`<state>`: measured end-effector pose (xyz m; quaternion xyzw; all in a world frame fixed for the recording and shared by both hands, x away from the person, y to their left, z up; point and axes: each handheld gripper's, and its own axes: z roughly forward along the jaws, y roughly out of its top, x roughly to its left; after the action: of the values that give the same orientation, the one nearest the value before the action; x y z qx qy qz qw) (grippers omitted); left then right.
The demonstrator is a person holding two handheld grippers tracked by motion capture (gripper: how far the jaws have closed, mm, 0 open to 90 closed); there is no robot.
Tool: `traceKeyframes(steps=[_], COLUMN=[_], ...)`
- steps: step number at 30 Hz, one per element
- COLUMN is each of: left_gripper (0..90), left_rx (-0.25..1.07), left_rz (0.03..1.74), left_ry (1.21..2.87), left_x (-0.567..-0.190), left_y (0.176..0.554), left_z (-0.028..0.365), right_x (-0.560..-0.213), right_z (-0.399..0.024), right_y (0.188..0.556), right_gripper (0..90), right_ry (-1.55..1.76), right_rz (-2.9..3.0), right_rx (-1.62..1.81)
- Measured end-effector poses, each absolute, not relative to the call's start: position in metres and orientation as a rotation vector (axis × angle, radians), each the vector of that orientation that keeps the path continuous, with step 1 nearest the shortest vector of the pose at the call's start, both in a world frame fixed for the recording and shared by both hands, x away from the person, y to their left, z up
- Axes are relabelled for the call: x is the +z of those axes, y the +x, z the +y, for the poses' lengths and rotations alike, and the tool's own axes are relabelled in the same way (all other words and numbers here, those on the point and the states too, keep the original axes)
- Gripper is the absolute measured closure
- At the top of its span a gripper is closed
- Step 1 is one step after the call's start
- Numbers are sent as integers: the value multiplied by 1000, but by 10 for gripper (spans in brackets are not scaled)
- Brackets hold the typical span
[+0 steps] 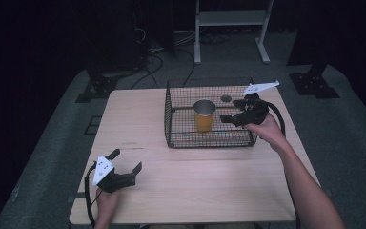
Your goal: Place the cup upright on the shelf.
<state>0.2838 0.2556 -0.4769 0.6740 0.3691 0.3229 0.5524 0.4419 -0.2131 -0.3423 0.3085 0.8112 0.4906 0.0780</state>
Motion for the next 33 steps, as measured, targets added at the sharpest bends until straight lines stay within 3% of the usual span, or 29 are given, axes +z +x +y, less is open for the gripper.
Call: traceKeyframes(steps=[3, 10, 33], left_gripper=[8, 8, 8], left_rx=[764, 764, 764], left_rz=[873, 873, 873], left_ry=[1595, 1596, 1596], left_x=[-477, -477, -477], left_y=[284, 284, 284], left_z=[255, 255, 255], right_x=[-344, -346, -364], right_z=[-216, -219, -227], right_y=[438, 427, 387], right_gripper=[50, 73, 76], right_ry=[924, 923, 898], right_rz=[2425, 2422, 2467], right_rx=[1477, 1479, 1463])
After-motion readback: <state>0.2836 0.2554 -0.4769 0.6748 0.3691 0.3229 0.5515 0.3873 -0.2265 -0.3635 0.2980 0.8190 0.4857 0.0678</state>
